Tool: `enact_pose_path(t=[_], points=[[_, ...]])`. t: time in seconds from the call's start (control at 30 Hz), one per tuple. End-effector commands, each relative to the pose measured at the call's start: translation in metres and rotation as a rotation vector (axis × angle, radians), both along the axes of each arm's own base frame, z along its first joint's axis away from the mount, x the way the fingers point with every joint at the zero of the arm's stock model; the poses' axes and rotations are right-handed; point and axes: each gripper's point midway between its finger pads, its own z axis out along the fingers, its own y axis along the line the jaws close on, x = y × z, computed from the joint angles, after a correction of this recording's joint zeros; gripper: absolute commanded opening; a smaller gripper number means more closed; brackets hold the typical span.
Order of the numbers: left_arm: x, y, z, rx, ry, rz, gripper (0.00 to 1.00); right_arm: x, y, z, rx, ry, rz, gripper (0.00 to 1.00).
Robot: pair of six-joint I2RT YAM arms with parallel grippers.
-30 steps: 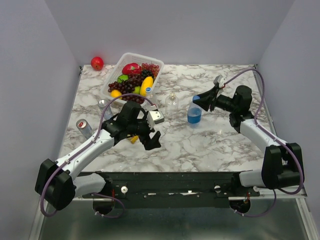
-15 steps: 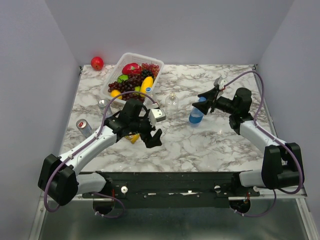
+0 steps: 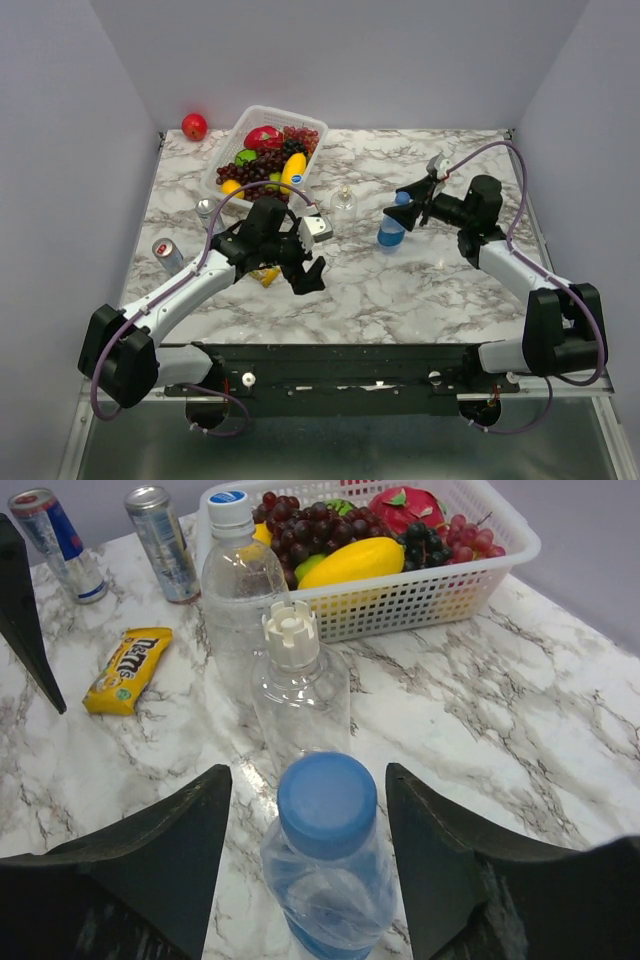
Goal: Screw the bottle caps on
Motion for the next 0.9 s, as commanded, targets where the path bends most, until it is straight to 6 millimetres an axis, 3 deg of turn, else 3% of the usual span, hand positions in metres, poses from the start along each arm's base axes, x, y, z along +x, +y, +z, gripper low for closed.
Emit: enact_pose_path(t=[0.0,0.07,0.13,0.3,0.33,0.37,0.4,0.43,0.57,0.67,0.87], points=[[0.006,-0.006,0.009,-0.029,-0.015,-0.004,0.99,0.009,-0.003,0.009,-0.010,-0.026,-0.012,0.75],[0.007,-0.006,0.011,-0.030,-0.020,-0.001,0.99,0.008,-0.003,0.016,-0.021,-0.028,0.000,0.99],[0.010,-0.007,0.015,-0.036,-0.035,-0.002,0.99,0.001,-0.002,0.015,-0.033,0.009,0.018,0.99],[0.020,-0.007,0.041,-0.042,-0.131,-0.008,0.99,-0.009,-0.009,0.054,-0.053,0.020,-0.028,1.00],[0.023,-0.006,0.045,-0.030,-0.166,-0.021,0.99,-0.012,-0.013,0.054,-0.056,0.071,-0.059,0.99],[0.025,-0.005,0.048,-0.021,-0.181,-0.017,0.99,-0.003,-0.023,0.060,-0.044,0.106,-0.168,1.00],[0.032,-0.001,0.054,0.003,-0.201,0.016,0.99,0.000,-0.030,0.082,-0.029,0.086,-0.227,0.99],[0.036,0.002,0.056,0.017,-0.219,0.035,0.99,0.000,-0.039,0.076,-0.039,0.162,-0.296,0.99],[0.043,0.013,0.062,0.082,-0.300,0.020,0.99,0.018,-0.092,0.097,-0.103,0.198,-0.640,1.00],[0.049,0.016,0.065,0.106,-0.319,0.042,0.99,0.019,-0.116,0.108,-0.157,0.184,-0.765,0.99],[0.045,0.010,0.063,0.106,-0.321,-0.043,0.99,0.011,-0.124,0.110,-0.216,0.139,-0.776,0.99]])
